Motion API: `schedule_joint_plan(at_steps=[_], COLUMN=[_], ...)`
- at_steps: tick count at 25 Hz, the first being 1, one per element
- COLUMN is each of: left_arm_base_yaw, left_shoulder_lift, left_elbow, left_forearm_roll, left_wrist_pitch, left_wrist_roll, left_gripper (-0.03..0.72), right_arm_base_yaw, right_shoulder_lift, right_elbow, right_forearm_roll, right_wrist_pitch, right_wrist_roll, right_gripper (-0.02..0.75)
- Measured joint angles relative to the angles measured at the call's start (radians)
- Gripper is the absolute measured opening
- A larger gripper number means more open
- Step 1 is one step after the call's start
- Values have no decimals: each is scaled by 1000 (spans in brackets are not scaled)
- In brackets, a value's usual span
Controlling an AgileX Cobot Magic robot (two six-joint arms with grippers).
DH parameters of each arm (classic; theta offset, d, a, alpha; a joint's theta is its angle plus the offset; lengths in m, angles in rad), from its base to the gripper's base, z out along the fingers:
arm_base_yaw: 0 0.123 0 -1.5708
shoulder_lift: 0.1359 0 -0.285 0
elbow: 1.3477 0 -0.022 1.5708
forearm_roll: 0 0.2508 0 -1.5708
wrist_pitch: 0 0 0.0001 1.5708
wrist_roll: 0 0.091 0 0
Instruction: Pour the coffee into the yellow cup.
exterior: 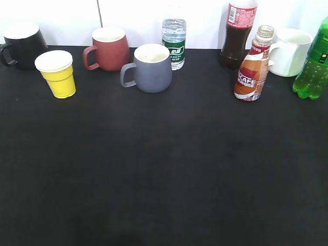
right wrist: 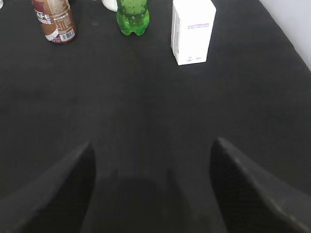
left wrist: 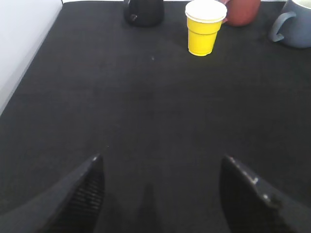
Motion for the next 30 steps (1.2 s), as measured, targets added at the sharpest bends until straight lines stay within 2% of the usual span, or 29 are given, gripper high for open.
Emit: schedule_joint_plan(at_steps=[12, 15, 19, 24, 27, 30], left_arm_base_yaw=[1, 1, 1, -60, -99, -126], left_shoulder_lift=[55, 181, 531, 1042, 1319, 1527], left_elbow=[-14, -25, -15, 172, 186, 186], left_forearm_roll=[4, 4, 1, 23, 23, 17], left_wrist_pitch=[-43, -351, -756, -1509, -1769, -1940], left_wrist_roll=[0, 0, 0, 0, -3, -12], left_gripper=[561, 561, 561, 561, 561, 565], right_arm_base_yaw=[0, 0, 0, 0, 0, 0], right_shoulder_lift=[0, 0, 0, 0, 0, 0], right_elbow=[0, 0, 0, 0, 0, 0], right_forearm_roll=[0, 0, 0, 0, 0, 0], right_wrist_pitch=[0, 0, 0, -1, 0, 0], right_wrist_roll=[0, 0, 0, 0, 0, 0], right_gripper=[570, 570, 570, 570, 570, 570])
